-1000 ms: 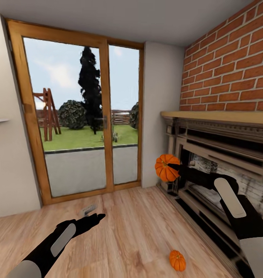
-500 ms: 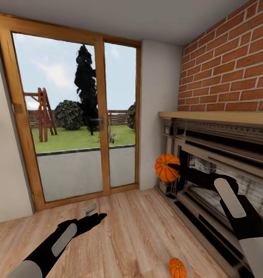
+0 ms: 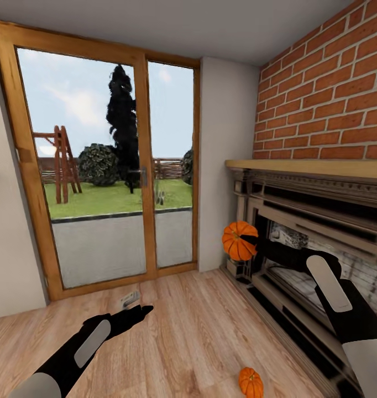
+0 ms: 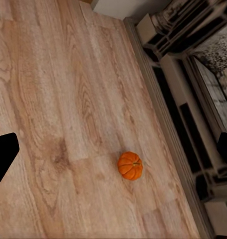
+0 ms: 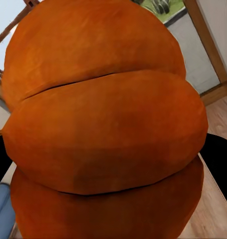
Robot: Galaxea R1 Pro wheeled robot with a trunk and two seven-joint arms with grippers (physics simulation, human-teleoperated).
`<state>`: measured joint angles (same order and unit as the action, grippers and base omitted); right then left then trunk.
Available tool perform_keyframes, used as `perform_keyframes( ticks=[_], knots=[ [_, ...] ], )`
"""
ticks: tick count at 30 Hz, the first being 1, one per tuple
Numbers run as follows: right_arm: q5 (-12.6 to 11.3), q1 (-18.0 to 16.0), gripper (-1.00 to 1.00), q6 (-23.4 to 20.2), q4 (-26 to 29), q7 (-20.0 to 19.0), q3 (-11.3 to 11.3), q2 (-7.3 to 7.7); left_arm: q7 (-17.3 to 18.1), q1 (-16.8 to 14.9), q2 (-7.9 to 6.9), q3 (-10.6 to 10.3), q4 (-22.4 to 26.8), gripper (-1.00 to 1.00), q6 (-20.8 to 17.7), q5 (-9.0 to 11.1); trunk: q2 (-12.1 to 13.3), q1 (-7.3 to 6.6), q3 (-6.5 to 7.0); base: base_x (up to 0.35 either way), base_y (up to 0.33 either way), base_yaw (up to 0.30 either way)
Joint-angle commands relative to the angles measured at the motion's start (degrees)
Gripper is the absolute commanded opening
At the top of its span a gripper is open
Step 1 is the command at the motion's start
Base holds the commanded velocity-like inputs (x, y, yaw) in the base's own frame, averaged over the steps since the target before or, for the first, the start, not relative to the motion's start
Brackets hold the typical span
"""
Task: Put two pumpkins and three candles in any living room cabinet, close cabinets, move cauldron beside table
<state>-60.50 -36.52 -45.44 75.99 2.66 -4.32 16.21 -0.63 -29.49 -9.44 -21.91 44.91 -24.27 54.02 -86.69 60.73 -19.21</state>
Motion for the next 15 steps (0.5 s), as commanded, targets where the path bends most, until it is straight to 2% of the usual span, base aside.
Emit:
perform_keyframes(
  ticks=[1, 10, 15],
  knots=[
    [-0.3, 0.0, -1.0, -0.1, 0.0, 0.4, -0.1, 0.05, -0.1, -0.1, -0.05, -0.2, 0.1, 1.0, -0.1, 0.2, 0.0, 0.0, -0.07, -0.001, -0.225, 0.0],
    [-0.3, 0.0, -1.0, -0.1, 0.1, 0.4, -0.1, 0.05, -0.1, -0.1, 0.01, -0.2, 0.0, 1.0, -0.2, 0.3, 0.0, 0.0, -0.07, 0.003, -0.233, 0.0],
    [0.1, 0.0, -1.0, -0.5, 1.0, 0.7, -0.3, 0.07, 0.0, -0.1, 0.03, -0.2, -0.1, 1.0, -0.4, 0.5, 0.0, 0.0, -0.07, 0.094, -0.227, 0.0]
  ],
)
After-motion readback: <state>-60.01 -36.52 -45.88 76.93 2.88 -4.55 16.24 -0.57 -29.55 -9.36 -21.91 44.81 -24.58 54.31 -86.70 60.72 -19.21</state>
